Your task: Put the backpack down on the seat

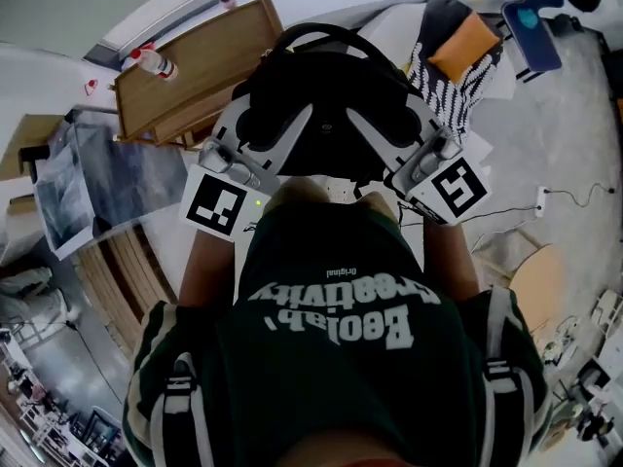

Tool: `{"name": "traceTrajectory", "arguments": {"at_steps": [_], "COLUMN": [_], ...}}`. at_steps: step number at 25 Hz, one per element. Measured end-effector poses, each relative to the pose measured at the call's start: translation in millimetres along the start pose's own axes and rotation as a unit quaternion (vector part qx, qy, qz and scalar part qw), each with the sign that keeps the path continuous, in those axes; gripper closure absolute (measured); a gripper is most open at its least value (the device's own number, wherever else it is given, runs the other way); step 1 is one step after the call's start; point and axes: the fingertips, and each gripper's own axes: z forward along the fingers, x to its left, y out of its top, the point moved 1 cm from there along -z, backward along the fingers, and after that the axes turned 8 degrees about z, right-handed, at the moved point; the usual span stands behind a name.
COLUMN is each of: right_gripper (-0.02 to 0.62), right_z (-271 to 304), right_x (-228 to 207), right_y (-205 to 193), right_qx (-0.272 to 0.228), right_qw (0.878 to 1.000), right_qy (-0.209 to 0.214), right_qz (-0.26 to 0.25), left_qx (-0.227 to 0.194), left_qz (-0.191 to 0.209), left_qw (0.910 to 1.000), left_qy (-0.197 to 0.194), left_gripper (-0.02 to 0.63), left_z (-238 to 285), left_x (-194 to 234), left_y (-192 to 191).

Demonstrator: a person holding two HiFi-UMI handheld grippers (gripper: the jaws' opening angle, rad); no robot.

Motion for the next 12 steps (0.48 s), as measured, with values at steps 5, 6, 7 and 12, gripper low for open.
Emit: {"name": "traceTrajectory", "arguments": {"at_steps": [5,6,7,12], "right_gripper": [0.522,0.522,0.522,0.522], "right_z": [-40.1,-47.6,-56.1,-109.3], "right_x": [-37.0,-45.0,-53.0,-84.4], "right_y": [5.1,5.3,5.2,12.0], "right_qx": [-0.010,-0.011,-0.010,0.000], "right_qw": [0.994,0.992,0.990,0.976], "right_qy": [-0.105,-0.124,-0.142,-0.219], "right_qz": [0.000,0.001,0.005,0.005], "left_qx": [-0.023,-0.024,-0.026,-0.057], "left_qz": [0.015,0.024,0.031,0.040], "left_qw": [0.9935,0.9905,0.9876,0.9722], "left_qy": [-0.110,-0.133,-0.152,-0.223], "left_gripper": [0.525,0.525,0.525,0.525], "left_z": [49.9,59.7,70.0,122.3], "left_x": [-20.4,-24.7,-29.4,-56.6], "left_y": [7.9,7.9,8.8,29.2]}}
